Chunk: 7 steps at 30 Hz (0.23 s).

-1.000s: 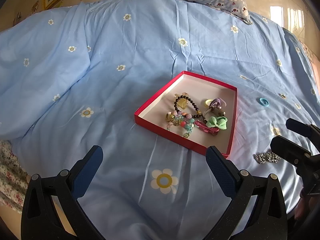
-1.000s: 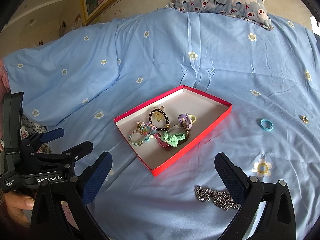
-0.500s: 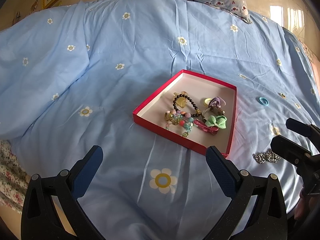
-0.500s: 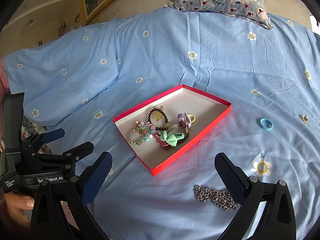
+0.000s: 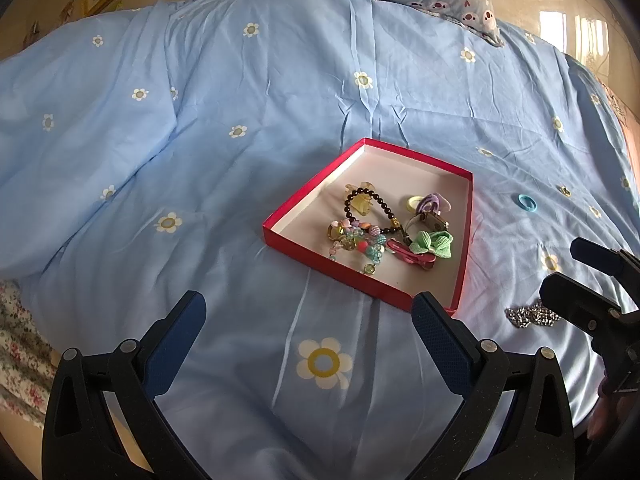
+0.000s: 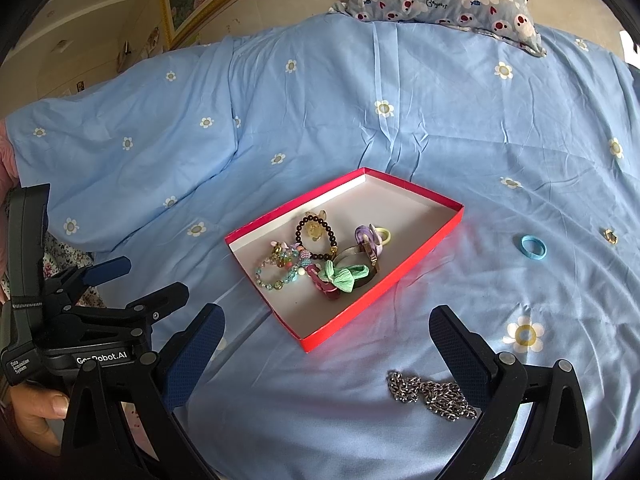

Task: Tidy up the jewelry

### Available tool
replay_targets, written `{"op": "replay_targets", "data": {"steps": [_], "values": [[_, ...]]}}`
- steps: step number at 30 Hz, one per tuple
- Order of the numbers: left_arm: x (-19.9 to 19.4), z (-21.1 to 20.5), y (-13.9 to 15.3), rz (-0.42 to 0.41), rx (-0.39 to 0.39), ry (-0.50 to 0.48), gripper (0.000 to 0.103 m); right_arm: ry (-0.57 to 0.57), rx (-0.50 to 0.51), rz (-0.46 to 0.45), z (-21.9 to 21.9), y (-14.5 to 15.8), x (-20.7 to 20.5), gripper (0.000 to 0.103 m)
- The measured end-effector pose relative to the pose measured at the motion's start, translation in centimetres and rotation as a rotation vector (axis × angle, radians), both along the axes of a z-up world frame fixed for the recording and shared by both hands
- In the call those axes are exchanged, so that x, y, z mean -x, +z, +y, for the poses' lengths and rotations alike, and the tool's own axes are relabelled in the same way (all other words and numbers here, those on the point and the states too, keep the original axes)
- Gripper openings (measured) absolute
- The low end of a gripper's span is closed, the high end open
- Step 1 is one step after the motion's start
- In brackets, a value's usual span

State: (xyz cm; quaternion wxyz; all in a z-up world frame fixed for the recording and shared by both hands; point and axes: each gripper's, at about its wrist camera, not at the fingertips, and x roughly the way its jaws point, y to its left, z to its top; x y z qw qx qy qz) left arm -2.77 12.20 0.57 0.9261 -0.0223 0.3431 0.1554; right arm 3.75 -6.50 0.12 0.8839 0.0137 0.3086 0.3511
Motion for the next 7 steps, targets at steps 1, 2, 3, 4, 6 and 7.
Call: {"op": "replay_targets", "data": {"steps": [1, 2, 3, 4, 6, 7], "values": [[-0.04, 0.02, -0.02, 0.001, 0.000, 0.000, 0.103, 0.000, 0.000, 0.001, 0.02, -0.05, -0.02, 0.103], [-0.05, -0.08, -0.09, 0.001, 0.001, -0.001, 0.103, 0.001, 0.000, 0.003, -0.01, -0.11, -0.05, 0.103], [-0.11, -0.09, -0.12, 0.003, 0.001, -0.003, 0.103, 0.002, 0.000, 0.005, -0.06, -0.16, -0.11, 0.103], [-0.24, -0.26, -0.29, 0.004, 0.000, -0.004, 0.103, 0.002, 0.001, 0.007, -0.03, -0.21, -0.12, 0.103], [-0.43, -0.40, -0.44, 0.006, 0.001, -0.007, 0.103, 0.003, 0.001, 0.008, -0.09, -0.23, -0.24, 0.103], [-0.49, -0.47, -0.52, 0.007, 0.003, -0.009, 0.103, 0.003, 0.001, 0.009, -0.11, -0.23, -0.27, 0.103]]}}
